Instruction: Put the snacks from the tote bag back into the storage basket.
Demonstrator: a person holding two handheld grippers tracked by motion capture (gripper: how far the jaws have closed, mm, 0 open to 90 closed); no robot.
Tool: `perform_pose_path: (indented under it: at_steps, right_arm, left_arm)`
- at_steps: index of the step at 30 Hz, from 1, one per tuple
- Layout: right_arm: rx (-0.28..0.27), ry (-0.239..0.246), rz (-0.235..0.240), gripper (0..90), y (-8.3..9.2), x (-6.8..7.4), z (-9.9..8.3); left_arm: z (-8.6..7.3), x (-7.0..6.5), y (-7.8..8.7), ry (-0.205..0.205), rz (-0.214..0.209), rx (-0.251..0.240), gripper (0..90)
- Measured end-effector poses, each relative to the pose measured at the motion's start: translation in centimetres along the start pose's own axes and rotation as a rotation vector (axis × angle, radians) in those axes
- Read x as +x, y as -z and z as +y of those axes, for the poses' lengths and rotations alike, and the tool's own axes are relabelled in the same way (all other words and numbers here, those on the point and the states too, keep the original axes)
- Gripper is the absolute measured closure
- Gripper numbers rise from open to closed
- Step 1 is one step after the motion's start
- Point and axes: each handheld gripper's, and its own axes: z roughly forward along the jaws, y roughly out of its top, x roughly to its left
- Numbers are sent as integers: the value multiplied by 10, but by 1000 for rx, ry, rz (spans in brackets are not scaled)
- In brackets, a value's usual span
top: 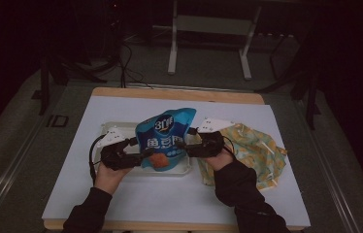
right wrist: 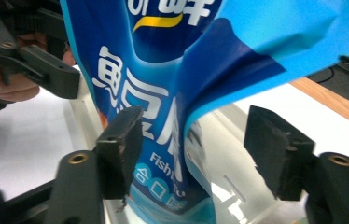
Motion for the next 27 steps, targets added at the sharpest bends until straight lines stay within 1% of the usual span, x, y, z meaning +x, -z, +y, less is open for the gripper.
perform_pose_path:
  at_steps: [1, 2, 3, 4, 5, 6, 8, 9, 10, 12, 14, 16, 17, 18, 19, 20, 22, 23, 26, 27]
  right_arm:
    - [0, -4, -5, 338, 1, -1, -1]
    - [-3, -15, -12, 311, 2, -1, -2]
    - [-11, -26, -4, 286, 3, -2, -2]
    - [-20, -34, 0, 264, 5, -3, -3]
    - [-26, -37, 6, 224, 7, -3, -3]
    - [-30, -40, 19, 196, 9, -3, -3]
    - [-46, -41, 27, 183, 14, -4, -3]
    - [-45, -43, 19, 172, 16, -3, -4]
    - [-44, -35, 18, 155, 17, -3, -5]
    - [-39, -36, 16, 155, 20, -3, -7]
    - [-33, -23, 10, 155, 23, -2, -10]
    - [-29, -24, 13, 156, 25, -2, -13]
    - [-27, -13, 10, 156, 27, -2, -15]
    - [-27, -8, 4, 156, 29, -1, -16]
    - [-27, 4, -1, 156, 30, -1, -18]
    - [-27, 7, -4, 156, 32, 0, -19]
    - [-32, 10, -13, 156, 36, 0, -22]
    - [-34, 10, -15, 156, 38, 1, -23]
    - [-41, 2, -26, 156, 46, 1, -28]
    - [-43, 2, -32, 156, 48, 1, -30]
  left_arm:
    - [-1, 1, 0, 8, -14, 0, 228]
    - [-1, 1, 1, 2, -36, 3, 185]
    - [-2, 1, 1, 2, -29, 2, 125]
    - [-3, 2, 2, 8, -36, 1, 125]
    - [-3, 2, 2, 11, -32, 2, 123]
    - [-4, 1, 2, 8, -25, 4, 97]
    - [-6, 1, 2, 5, -26, 9, 51]
    - [-7, 0, 3, 9, -31, 6, 24]
    - [-7, -1, 3, 8, -32, 7, 24]
    - [-9, -3, 4, -1, -25, 2, 24]
    - [-10, -4, 5, 5, -21, -2, 24]
    - [-12, -3, 6, 18, -40, -3, 24]
    - [-13, -4, 6, 19, -35, -8, 24]
    - [-14, -4, 6, 21, -45, -6, 24]
    - [-15, -4, 6, 22, -46, -5, 24]
    - [-16, -5, 7, 19, -39, -7, 24]
    - [-16, -6, 9, 15, -36, -11, 24]
    - [-17, -7, 10, 12, -26, -16, 24]
    - [-18, -10, 14, 7, -20, -23, 24]
    - [-19, -11, 15, 10, -25, -25, 24]
